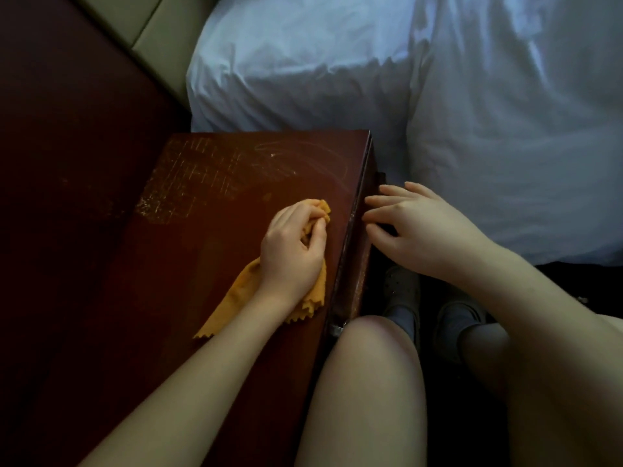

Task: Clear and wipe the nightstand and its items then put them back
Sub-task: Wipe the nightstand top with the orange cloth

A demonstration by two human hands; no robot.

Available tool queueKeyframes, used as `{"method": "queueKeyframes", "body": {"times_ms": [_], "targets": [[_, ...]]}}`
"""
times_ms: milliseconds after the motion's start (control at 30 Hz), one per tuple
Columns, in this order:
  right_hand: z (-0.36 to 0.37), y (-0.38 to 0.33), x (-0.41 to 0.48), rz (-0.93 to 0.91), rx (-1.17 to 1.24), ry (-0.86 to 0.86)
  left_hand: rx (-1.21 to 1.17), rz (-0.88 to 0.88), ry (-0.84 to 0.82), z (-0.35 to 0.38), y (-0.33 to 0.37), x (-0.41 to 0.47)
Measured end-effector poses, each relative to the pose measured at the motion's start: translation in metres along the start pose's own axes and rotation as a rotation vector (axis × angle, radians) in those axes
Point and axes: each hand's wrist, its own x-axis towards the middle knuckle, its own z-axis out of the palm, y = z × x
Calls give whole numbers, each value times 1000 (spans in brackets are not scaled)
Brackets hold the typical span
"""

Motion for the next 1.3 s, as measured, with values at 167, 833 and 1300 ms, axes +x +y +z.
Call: {"method": "queueKeyframes", "body": {"times_ms": [167, 833, 1300], "targets": [[3, 1, 2, 88, -66, -22, 40, -48, 57, 13, 11, 30], [46, -31, -14, 160, -149, 47, 21, -101, 47, 0, -6, 13], [67, -101, -18, 97, -143, 181, -3, -44, -47, -59, -78, -57]]}}
